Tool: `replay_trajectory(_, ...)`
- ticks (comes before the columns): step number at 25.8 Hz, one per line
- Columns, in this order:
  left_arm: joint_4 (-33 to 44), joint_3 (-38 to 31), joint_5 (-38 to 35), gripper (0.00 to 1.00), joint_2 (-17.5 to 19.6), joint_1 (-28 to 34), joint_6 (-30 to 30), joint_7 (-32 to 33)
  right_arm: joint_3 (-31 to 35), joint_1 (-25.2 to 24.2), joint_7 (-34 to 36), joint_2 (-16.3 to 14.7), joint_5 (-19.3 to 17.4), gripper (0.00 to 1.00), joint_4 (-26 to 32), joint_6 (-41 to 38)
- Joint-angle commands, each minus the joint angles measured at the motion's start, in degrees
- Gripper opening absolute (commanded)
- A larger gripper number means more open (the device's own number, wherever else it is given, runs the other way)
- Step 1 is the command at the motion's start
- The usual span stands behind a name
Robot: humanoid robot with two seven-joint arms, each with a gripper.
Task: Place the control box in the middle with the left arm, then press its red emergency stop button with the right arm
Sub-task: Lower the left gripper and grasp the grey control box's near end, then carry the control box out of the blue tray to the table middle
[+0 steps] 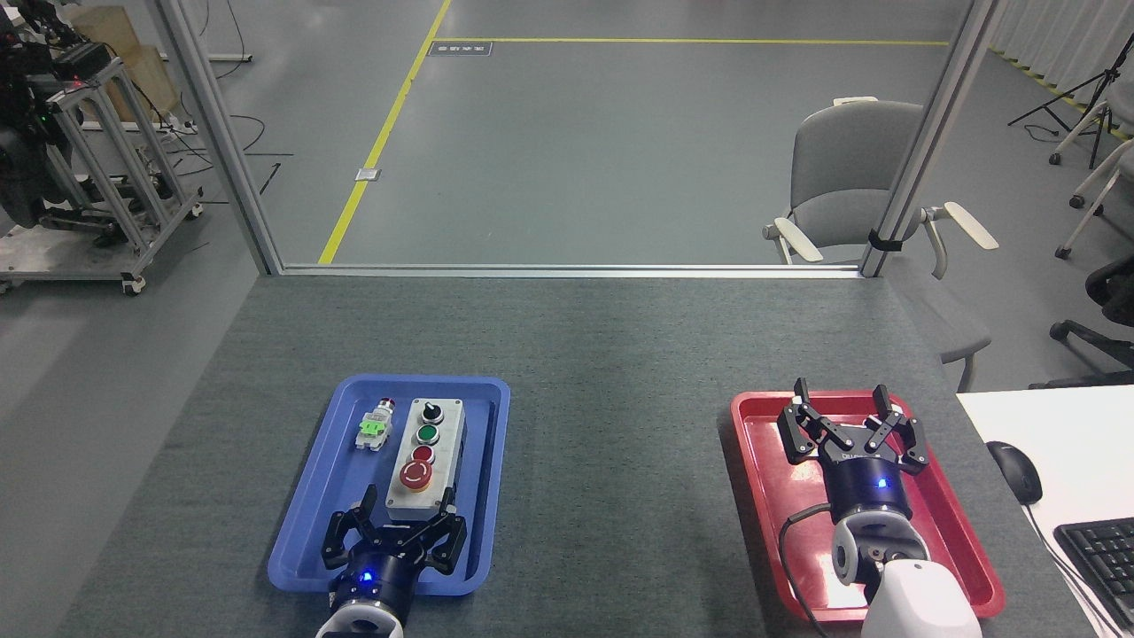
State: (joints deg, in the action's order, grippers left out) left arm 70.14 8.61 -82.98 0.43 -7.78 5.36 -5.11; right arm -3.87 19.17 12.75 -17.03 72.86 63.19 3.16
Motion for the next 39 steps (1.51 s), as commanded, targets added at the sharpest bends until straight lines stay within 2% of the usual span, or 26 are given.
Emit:
replay_trajectory(1,-0.97,0.0,0.01,0.98,-0.52,-0.04,0.0,0.19,0.0,-0.01,-0.01,-0.02,0.0,0.99,0.0,0.0)
replay_trajectory(9,-2.02,0.09,0.01,0.98,-0.96,-0.3,0.0,0.28,0.0,-0.1,-0.01,-0.11,-0.09,0.99,0.0,0.0)
replay_trajectory(17,-9.84,0.27,0.01,0.98,-1.4,-4.0,0.61,-0.6,0.0,-0.1,-0.1,-0.11,-0.09,0.99,0.0,0.0)
replay_trajectory(24,-14.24,0.27,0.19,0.98,-1.48,-6.63,0.97,-6.4,0.09,-0.01,0.08,0.06,-0.09,0.99,0.09,0.09)
replay_trajectory(25,-14.59,0.18,0.37,0.94,-1.57,-6.98,0.97,-6.75,0.0,-0.01,0.08,0.06,-0.09,0.99,0.09,0.09)
replay_trajectory(30,-14.94,0.27,1.95,0.4,-1.4,-6.98,0.09,-6.4,0.17,0.08,0.17,0.06,-0.09,0.99,0.09,0.09)
replay_trajectory(39,-13.71,0.27,3.71,0.18,-1.31,-6.63,-0.09,-6.75,0.35,0.08,0.08,0.06,-0.09,0.99,0.18,0.09)
